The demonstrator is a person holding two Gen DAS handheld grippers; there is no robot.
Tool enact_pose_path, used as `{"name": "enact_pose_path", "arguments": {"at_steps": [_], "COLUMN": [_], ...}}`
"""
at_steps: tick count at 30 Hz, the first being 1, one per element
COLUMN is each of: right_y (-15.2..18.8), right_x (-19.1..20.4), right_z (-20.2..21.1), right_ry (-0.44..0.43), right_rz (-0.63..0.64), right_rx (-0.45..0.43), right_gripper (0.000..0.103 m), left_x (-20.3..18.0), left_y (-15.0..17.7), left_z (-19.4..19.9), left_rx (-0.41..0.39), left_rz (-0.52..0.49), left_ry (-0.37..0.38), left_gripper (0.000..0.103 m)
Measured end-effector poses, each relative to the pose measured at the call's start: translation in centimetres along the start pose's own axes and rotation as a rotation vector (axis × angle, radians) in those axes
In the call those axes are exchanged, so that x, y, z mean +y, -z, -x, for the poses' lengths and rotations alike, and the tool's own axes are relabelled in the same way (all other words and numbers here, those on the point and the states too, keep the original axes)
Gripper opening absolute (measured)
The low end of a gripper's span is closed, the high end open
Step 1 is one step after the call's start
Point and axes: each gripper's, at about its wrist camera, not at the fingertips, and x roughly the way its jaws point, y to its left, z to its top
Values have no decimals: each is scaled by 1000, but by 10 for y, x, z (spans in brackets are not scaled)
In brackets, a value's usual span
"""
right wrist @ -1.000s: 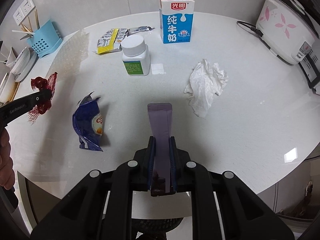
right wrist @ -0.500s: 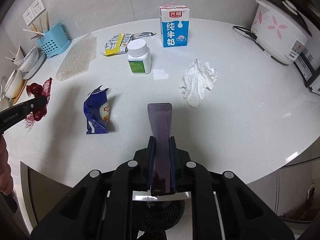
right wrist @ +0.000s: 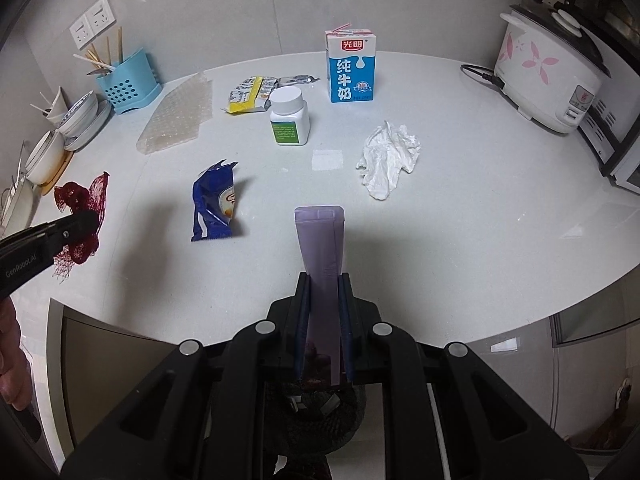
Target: Collect trash
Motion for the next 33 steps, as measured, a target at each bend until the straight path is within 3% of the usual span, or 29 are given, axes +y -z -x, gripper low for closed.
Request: {"name": "enact_pose_path", "arguments": {"at_steps": [21,33], "right_y": [41,66], "right_x": [9,7], "right_z": [32,41], "right_ry": [-36,-31], "right_rz": [62,117], "right_rx": [-32,-28], "right_gripper": [13,13], "left_x": [-22,-42], "left_y": [77,120], "left_z": [35,47], "left_rx": [-3,-25], "left_rz": [-1,-69], "left_ry": [11,27], "left_gripper": [15,15]}}
